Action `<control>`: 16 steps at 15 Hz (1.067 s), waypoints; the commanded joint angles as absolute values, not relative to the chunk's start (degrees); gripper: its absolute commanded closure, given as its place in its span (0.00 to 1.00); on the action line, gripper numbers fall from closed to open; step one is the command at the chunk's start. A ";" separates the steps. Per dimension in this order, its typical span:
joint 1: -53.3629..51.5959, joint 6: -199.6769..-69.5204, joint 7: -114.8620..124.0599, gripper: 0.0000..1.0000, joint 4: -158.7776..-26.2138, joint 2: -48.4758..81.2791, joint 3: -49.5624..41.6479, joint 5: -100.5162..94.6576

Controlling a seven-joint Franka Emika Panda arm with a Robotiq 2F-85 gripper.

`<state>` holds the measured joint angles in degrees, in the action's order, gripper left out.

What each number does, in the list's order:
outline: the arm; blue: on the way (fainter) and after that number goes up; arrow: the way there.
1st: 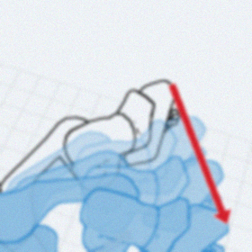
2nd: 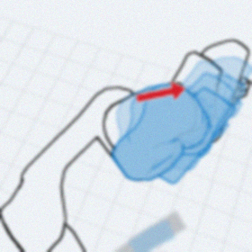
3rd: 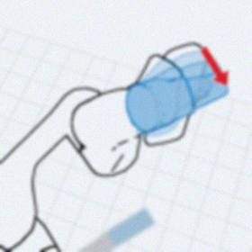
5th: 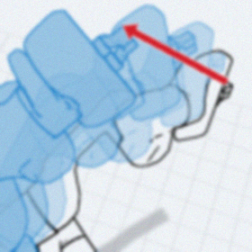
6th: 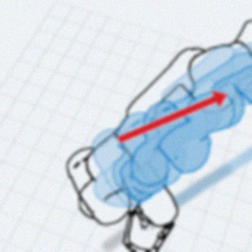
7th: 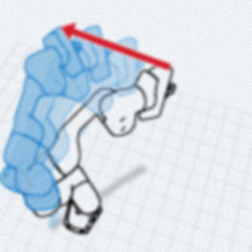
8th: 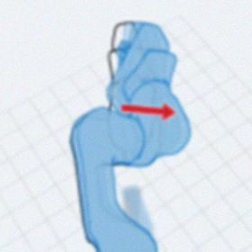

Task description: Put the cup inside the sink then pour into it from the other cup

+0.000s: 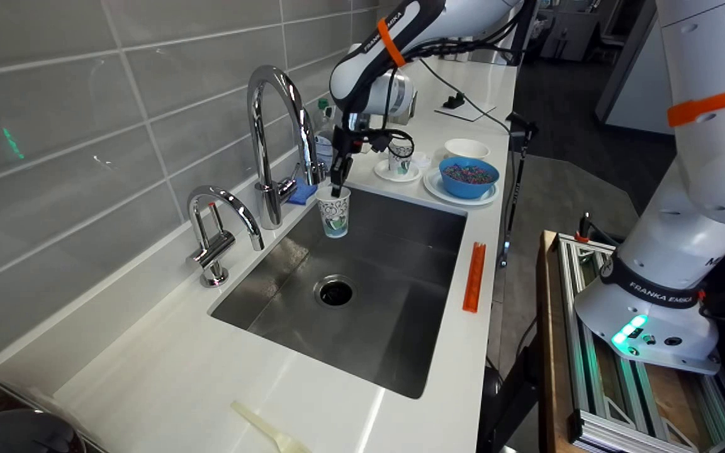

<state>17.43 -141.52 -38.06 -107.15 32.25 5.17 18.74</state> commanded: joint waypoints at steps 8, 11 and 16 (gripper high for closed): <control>21.68 -159.10 -40.08 0.99 -111.27 40.58 8.53 17.01; 22.46 -161.14 -39.14 0.99 -112.35 42.28 8.15 15.62; 24.43 -163.41 -38.26 0.99 -112.27 44.51 10.02 15.10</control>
<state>22.21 -160.98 -39.35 -111.89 43.08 7.55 16.32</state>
